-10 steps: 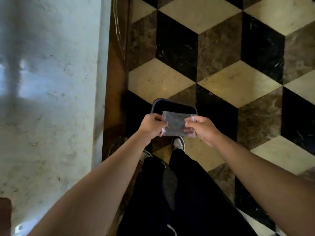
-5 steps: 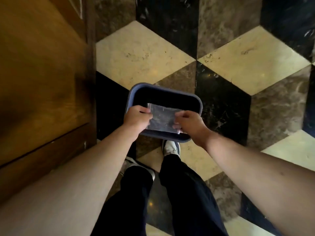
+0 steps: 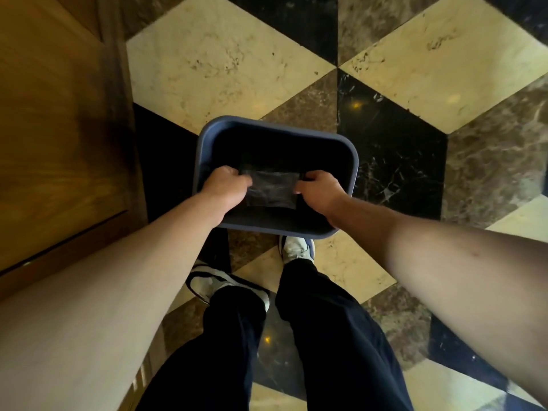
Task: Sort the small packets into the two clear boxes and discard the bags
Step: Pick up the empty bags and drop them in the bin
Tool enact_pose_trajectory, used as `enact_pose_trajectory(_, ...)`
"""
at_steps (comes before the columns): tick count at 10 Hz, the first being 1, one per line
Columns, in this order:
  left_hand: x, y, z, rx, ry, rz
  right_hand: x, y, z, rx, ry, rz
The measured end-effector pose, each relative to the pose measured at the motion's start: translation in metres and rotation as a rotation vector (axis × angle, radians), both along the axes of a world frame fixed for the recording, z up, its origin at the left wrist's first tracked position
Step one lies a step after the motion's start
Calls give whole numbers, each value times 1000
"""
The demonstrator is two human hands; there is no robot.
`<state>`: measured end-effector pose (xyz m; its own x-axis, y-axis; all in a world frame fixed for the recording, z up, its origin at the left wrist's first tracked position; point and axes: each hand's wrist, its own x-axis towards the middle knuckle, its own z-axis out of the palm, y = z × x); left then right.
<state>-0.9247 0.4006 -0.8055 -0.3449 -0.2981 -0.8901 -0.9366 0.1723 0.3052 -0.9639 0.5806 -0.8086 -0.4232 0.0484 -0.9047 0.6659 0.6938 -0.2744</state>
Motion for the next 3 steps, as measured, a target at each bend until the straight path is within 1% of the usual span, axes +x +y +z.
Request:
enact_pose_trajectory(1,0,-1,9,-5,2,-30,-2,2,8,-4,0,46)
enact_pose_trajectory(2,-2,-4,31,-5,-3,-31,-3,1,26,0,5,119)
enact_pose_trajectory(3,-3,-5,46,-28,1,-30,-4,2,38,-1,30,146)
